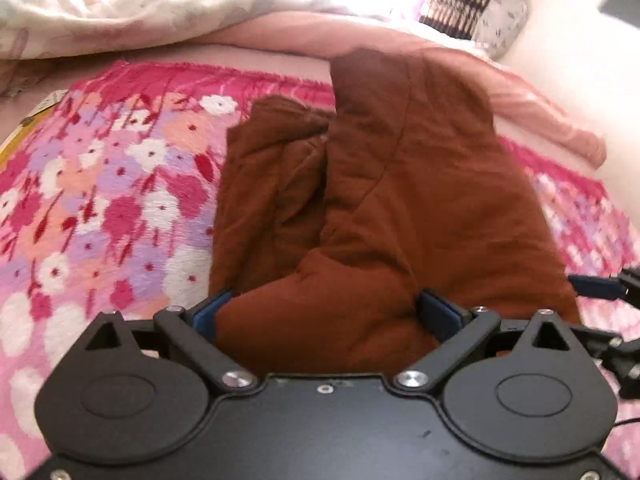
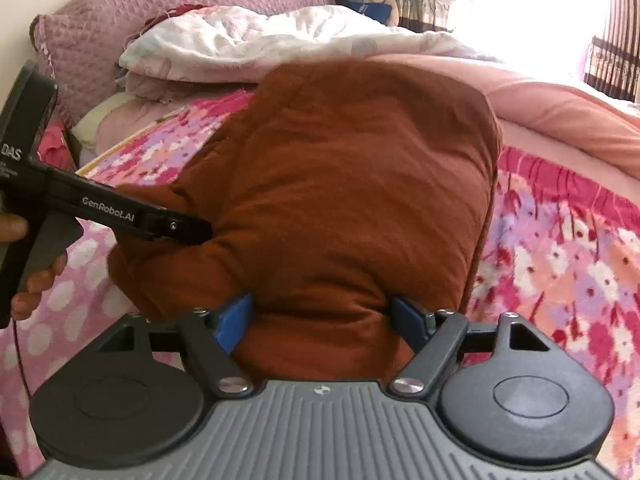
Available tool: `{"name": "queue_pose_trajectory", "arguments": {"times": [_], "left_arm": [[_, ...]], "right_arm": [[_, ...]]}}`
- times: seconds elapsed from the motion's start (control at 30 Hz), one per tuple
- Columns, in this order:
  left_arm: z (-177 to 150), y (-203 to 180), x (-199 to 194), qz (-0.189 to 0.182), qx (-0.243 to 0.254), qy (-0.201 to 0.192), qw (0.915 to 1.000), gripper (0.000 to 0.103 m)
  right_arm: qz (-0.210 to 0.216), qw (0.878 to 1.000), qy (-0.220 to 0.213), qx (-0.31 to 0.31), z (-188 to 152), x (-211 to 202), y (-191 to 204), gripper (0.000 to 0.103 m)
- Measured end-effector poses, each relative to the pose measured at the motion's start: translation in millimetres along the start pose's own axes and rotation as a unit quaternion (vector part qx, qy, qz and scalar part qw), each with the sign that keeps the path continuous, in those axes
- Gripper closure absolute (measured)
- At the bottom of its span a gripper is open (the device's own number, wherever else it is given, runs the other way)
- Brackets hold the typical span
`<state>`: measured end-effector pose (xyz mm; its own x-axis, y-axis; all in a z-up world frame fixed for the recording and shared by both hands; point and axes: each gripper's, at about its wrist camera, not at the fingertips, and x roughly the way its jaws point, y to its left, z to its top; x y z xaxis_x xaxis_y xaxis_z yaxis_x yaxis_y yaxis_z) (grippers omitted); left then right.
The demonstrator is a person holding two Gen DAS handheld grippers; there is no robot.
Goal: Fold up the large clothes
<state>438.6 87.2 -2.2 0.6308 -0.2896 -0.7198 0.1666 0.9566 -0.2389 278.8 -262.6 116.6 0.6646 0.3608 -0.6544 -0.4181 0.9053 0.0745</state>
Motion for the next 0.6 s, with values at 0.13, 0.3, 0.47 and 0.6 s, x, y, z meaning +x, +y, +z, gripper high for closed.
{"name": "queue_pose_trajectory", "arguments": {"times": [0.13,0.3,0.47,0.6], "left_arm": [[-2.4,2.2,-24.4,0.032,0.007,-0.008,0.9994,0.001],[-3.7,2.5,-26.0,0.046,0.014,-0.012,0.9988,0.000],[-7.4,17.6,-10.7,0.017,-0.016,0.005,0.9997,0.000],[-11.9,37.3,4.5,-0.034,-0.062,0.032,0.9970,0.000]], "right_arm": [[0.099,0.988,-0.034,0.113,-5.1,-33.6,-40.9,0.020],[0.167,0.956,-0.040,0.239,-25.5,-37.8,-89.2,0.020],[0.180,0.939,-0.008,0.293,-36.2,-3.1,-106.8,0.020],[0.155,0.946,0.002,0.285,-34.1,16.7,-103.6,0.018]]}}
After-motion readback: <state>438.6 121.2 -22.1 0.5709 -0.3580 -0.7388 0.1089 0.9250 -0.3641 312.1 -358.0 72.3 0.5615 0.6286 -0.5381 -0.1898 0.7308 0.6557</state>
